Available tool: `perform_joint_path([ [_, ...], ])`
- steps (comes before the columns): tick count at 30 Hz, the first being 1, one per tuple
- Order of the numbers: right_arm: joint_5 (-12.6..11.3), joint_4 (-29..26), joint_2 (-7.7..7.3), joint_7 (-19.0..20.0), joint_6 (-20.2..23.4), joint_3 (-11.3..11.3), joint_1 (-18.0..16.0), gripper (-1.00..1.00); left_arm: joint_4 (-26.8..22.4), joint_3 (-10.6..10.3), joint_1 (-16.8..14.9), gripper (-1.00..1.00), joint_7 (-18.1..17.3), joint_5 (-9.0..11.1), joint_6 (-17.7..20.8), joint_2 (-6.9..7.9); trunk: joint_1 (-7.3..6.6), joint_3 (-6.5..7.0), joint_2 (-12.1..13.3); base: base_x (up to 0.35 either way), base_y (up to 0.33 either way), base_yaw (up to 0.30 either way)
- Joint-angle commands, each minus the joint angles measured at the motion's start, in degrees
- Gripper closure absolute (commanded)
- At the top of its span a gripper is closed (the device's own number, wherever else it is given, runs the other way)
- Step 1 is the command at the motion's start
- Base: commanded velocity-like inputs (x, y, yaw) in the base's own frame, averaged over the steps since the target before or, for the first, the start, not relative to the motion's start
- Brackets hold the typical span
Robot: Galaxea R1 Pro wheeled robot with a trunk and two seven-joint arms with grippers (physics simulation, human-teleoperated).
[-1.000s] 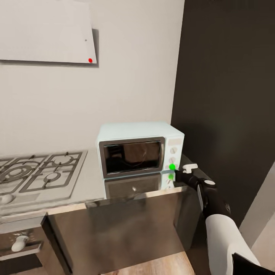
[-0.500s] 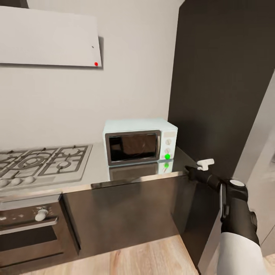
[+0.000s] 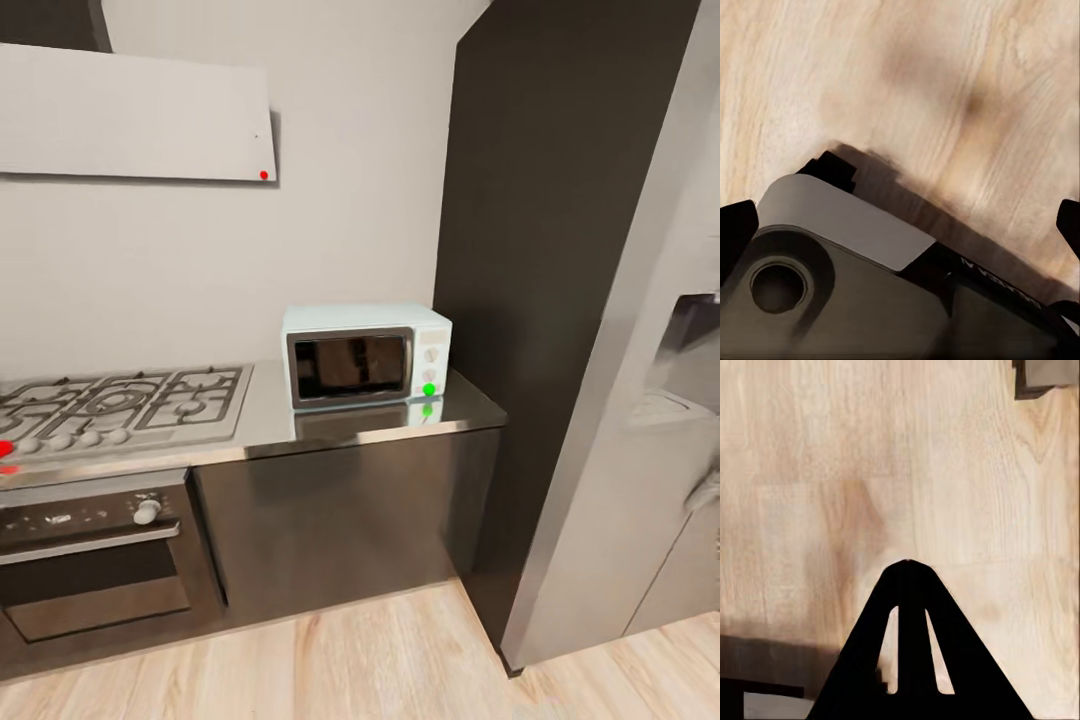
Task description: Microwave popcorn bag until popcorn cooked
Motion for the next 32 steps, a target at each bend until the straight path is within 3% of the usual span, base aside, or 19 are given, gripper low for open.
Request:
perform_joint_path([
  [1,0.38,1.56,-0.54,-1.42,-0.96,-0.49,2.19,1.00,0.00,-0.53,-0.03,-1.00,0.22,0.35,-0.14,-0.07,-0.04,-0.05,-0.03,-0.344,0.000,0.000],
  [8,0.16,1.98,0.96,-1.28,-0.51,-0.63,1.62,1.00,-0.31,-0.44,-0.02,-1.00,0.22,0.28,-0.24,0.51,-0.04,-0.06,-0.04,0.000,0.000,0.000],
  [19,0.01,2.66,1.24,-1.53,0.21,-0.65,4.57,1.00,-0.26,-0.45,-0.03,-1.00,0.22,0.26,-0.22,1.30,-0.04,-0.05,-0.04,0.000,0.000,0.010],
  [20,0.01,2.66,1.24,-1.54,0.21,-0.65,9.31,1.00,-0.26,-0.46,-0.03,-1.00,0.22,0.29,-0.22,1.27,-0.04,-0.02,-0.04,0.000,0.000,0.191],
  [29,0.01,2.66,1.15,-1.54,0.18,-0.65,9.35,1.00,-0.26,-0.45,-0.02,-1.00,0.22,0.26,-0.22,1.30,-0.04,0.22,-0.04,0.000,0.000,0.258],
  [32,0.27,2.57,1.47,-1.54,-0.93,-0.56,9.31,1.00,-0.35,-0.47,-0.01,-1.00,0.22,0.17,-0.22,1.66,-0.04,0.22,-0.04,0.000,0.000,0.000],
])
